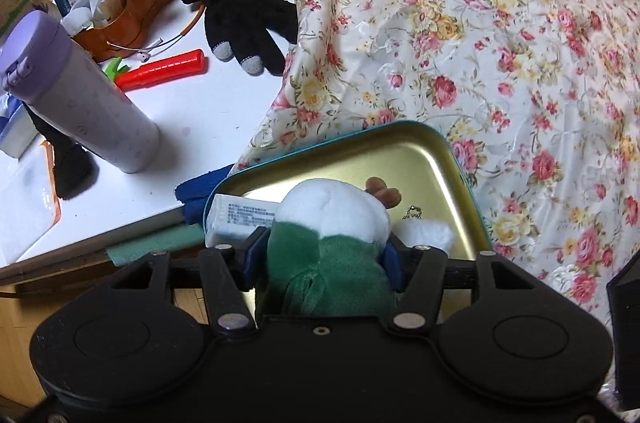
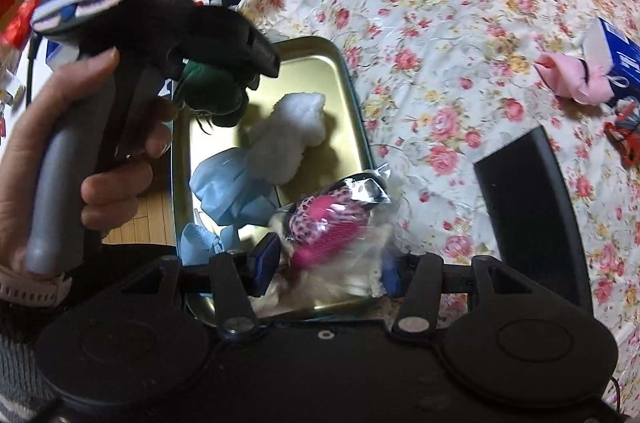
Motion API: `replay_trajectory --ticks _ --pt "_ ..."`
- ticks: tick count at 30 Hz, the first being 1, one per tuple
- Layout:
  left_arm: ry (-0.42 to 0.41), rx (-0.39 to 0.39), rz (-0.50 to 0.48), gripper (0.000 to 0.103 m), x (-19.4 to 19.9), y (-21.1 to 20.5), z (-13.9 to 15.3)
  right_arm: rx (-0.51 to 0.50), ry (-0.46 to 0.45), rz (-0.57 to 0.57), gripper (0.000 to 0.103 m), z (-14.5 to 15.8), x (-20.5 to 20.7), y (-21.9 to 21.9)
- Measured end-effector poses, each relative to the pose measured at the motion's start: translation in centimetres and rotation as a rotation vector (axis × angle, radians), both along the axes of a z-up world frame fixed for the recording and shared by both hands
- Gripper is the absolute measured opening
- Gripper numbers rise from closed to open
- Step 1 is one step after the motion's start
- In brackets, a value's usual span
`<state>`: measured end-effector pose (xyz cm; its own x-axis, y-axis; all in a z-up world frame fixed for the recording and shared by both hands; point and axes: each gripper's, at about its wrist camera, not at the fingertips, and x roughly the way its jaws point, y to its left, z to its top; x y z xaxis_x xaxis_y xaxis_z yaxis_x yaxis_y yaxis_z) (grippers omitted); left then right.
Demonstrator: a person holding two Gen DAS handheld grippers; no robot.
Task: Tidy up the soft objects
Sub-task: 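Lower the keychain into the tray and open the right gripper while the left gripper sets the plush down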
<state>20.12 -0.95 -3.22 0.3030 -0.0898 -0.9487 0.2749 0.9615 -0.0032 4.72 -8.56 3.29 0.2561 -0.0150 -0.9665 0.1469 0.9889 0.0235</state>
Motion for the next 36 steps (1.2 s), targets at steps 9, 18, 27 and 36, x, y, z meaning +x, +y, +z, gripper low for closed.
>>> replay_trajectory --ticks 9,18,27,36 --pt "-0.001 -0.026 0.008 0.07 0.0 0.1 0.1 -0.011 -0.019 0.002 0.056 0.2 1.2 -0.2" --pt "0.029 -0.025 0.004 0.07 0.0 -0.3 -0.4 -0.026 0.028 -0.028 0.059 -1.0 0.9 -1.0" --pt "0.043 -0.013 -0.003 0.07 -0.1 -0.4 -0.7 -0.034 0.051 -0.05 0.063 -1.4 0.9 -1.3" --pt "0.041 -0.007 -0.003 0.07 -0.1 -0.4 -0.8 -0.051 0.05 -0.057 0.064 -1.1 0.7 -1.2"
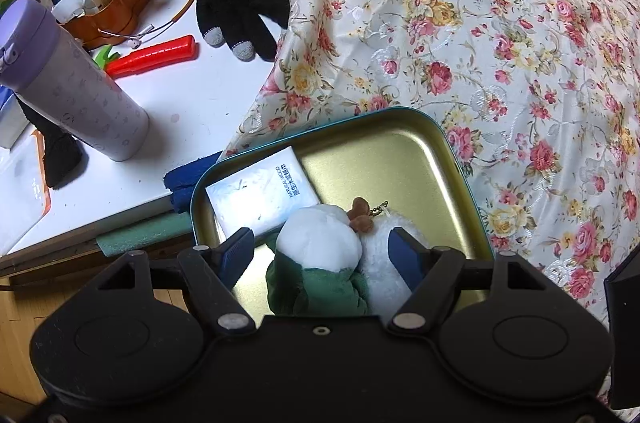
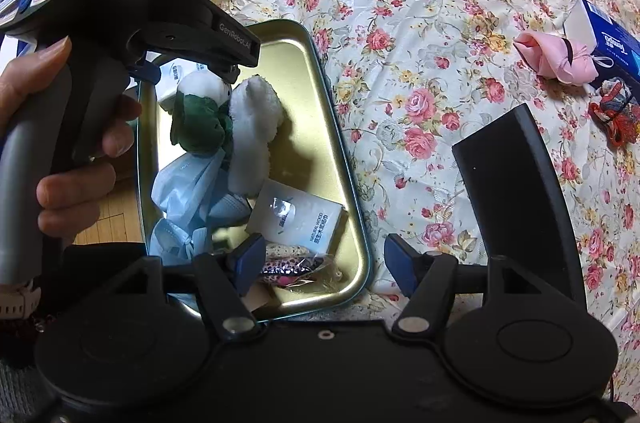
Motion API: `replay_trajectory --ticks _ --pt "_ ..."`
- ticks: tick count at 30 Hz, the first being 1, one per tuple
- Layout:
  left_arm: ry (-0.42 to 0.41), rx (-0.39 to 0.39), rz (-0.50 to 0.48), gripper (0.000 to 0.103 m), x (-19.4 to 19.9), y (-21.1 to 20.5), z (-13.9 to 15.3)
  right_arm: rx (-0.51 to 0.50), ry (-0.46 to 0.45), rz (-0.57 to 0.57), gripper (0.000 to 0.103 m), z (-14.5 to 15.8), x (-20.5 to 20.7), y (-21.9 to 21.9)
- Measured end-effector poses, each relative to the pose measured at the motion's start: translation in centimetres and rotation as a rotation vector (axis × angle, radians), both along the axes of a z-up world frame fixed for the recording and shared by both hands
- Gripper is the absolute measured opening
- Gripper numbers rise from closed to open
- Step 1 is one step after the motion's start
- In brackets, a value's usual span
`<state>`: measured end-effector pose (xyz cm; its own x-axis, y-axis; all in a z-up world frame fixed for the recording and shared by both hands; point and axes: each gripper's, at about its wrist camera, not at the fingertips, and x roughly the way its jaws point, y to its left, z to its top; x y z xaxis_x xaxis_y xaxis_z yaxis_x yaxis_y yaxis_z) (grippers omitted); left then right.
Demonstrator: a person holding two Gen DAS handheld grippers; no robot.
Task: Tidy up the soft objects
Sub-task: 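Lower the keychain into the tray and open the right gripper while the left gripper sets the plush down, then press the green-and-white plush into the tray with the left gripper while the right gripper returns to the pile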
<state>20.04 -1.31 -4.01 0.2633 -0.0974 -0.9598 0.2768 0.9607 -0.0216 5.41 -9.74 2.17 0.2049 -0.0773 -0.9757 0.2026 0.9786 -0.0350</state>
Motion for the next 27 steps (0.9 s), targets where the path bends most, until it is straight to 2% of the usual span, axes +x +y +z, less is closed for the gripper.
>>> replay_trajectory --ticks 27 --pt "0.041 0.006 0.021 0.07 -0.3 0.6 -1.1 -0.019 -0.044 -0.04 0.068 2.6 -2.2 -0.1"
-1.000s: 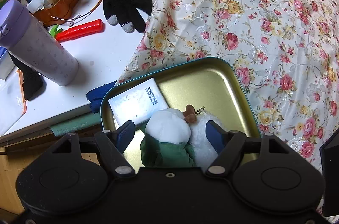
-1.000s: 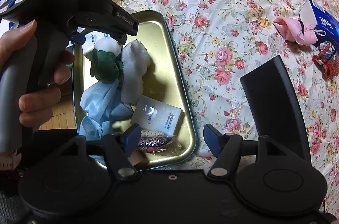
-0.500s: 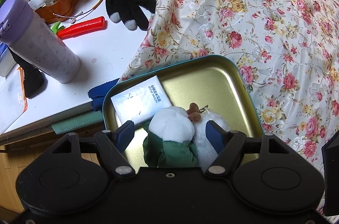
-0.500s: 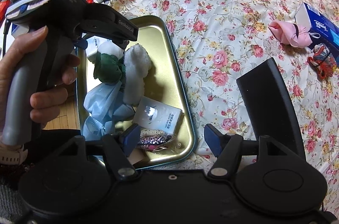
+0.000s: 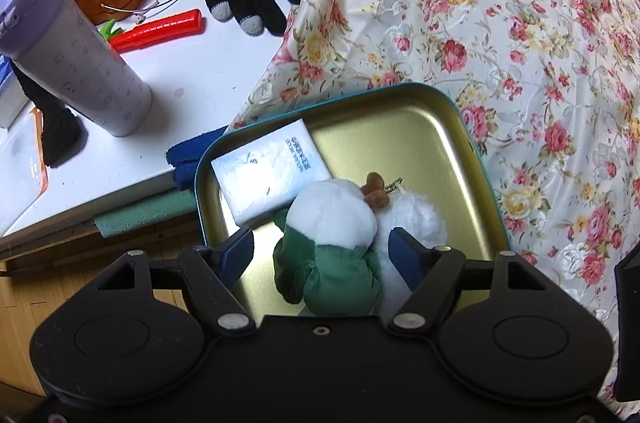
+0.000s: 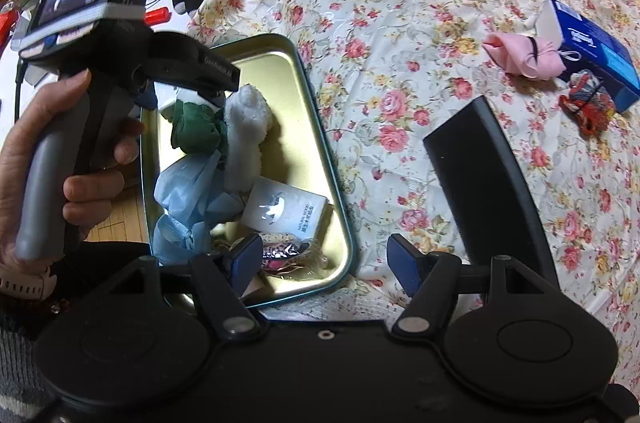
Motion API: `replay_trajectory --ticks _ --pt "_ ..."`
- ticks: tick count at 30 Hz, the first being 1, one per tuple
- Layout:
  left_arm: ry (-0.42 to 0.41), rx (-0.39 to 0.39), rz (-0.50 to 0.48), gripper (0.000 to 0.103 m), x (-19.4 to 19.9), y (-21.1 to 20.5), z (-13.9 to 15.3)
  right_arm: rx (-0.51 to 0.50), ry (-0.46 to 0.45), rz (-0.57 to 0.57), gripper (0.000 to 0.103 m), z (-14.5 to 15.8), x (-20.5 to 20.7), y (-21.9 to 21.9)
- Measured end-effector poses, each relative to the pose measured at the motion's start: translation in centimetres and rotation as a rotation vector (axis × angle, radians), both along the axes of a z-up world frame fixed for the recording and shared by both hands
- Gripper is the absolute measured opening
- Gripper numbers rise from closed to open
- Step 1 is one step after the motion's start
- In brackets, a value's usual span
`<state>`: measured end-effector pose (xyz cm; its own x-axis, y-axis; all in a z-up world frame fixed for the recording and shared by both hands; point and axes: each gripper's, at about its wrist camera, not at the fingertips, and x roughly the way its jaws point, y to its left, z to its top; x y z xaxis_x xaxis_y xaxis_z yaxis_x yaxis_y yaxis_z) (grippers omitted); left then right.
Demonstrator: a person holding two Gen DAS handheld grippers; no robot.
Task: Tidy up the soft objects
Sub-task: 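Press the green-and-white plush into the tray with the left gripper while the right gripper returns to the pile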
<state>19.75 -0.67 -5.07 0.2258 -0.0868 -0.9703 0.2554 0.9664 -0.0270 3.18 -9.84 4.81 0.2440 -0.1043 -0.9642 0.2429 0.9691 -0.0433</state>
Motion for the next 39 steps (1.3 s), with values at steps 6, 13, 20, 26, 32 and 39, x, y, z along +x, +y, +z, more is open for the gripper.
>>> replay_trajectory --ticks 6,13,20,26,32,39 --pt "-0.002 0.009 -0.004 0.07 -0.2 0.2 -0.1 -0.01 -0.031 -0.025 0.078 1.4 -1.2 -0.7" --pt "0.0 0.017 0.004 0.071 -0.3 0.7 -0.3 -0.029 -0.075 -0.108 0.087 3.8 -3.3 -3.9" --pt "-0.001 0.021 -0.001 0.071 -0.5 1.0 -0.4 -0.087 -0.113 -0.261 0.101 5.7 -5.8 -9.7" --pt "-0.005 0.037 -0.012 0.071 -0.6 0.6 -0.5 -0.102 -0.075 -0.408 0.102 5.1 -7.5 -15.8" --pt "-0.009 0.051 -0.035 0.071 -0.8 0.2 -0.7 -0.108 -0.027 -0.541 0.102 3.4 -8.4 -21.6" --pt "-0.008 0.053 -0.041 0.071 -0.8 -0.1 -0.8 0.002 0.003 -0.7 0.102 -1.3 -8.2 -28.5"
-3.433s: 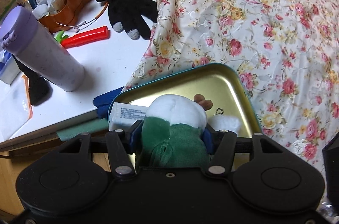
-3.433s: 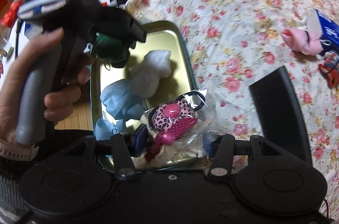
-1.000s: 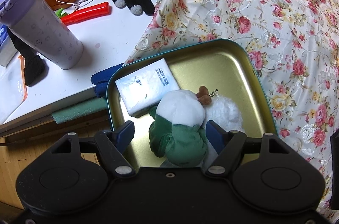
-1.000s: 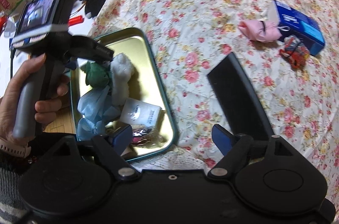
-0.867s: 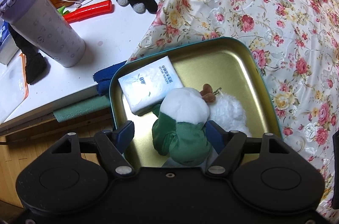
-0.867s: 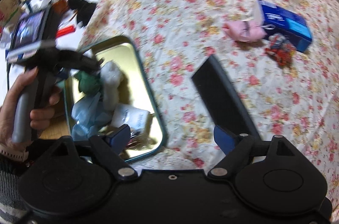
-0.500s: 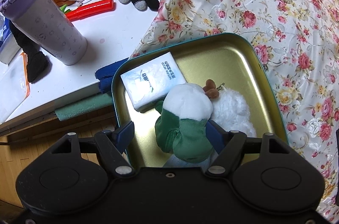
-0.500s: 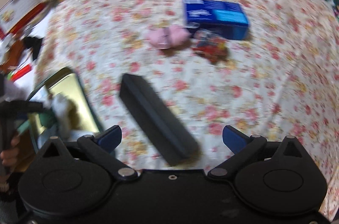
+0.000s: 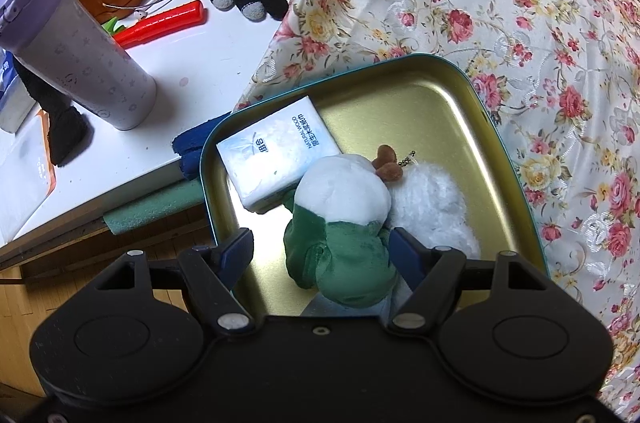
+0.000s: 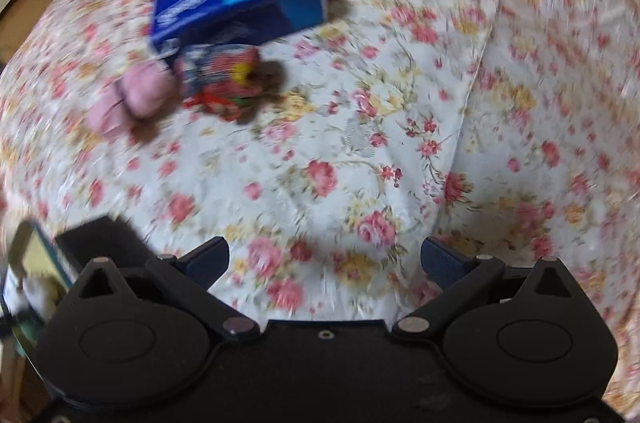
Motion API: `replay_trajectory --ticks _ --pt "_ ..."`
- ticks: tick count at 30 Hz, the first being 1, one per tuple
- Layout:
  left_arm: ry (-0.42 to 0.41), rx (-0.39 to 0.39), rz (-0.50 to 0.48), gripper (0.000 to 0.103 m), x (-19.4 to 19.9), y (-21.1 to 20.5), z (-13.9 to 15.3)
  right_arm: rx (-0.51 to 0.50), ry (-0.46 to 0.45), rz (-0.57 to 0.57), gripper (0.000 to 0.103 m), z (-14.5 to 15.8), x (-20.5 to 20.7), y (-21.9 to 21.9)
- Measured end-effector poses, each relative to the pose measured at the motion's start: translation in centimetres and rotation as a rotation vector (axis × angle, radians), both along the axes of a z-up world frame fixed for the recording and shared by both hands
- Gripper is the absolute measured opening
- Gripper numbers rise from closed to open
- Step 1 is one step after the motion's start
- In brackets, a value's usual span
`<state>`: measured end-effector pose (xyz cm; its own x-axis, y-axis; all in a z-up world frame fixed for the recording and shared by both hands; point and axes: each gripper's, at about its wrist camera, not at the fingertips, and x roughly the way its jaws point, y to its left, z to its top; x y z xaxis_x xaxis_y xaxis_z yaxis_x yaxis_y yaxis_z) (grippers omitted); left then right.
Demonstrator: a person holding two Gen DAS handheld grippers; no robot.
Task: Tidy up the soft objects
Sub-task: 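Press the green-and-white plush into the tray with the left gripper while the right gripper returns to the pile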
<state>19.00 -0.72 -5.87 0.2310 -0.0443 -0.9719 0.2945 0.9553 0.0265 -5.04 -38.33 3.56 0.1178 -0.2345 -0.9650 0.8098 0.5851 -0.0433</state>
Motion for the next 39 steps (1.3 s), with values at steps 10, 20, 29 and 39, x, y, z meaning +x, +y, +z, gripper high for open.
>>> replay_trajectory --ticks 10,20,29,39 --pt "0.01 -0.003 0.0 0.071 0.1 -0.3 -0.3 -0.043 0.101 -0.063 0.102 -5.4 1.8 -3.5" --pt "0.011 0.002 -0.021 0.071 -0.1 -1.1 -0.3 -0.048 0.072 0.013 0.103 -6.0 3.3 -4.1" --pt "0.018 0.005 -0.031 0.071 -0.2 -1.6 -0.5 -0.124 0.036 0.05 0.103 -6.1 3.4 -2.8" --pt "0.021 0.012 -0.048 0.071 -0.3 -2.1 -0.6 -0.087 0.042 0.091 0.103 -5.7 3.7 -3.1"
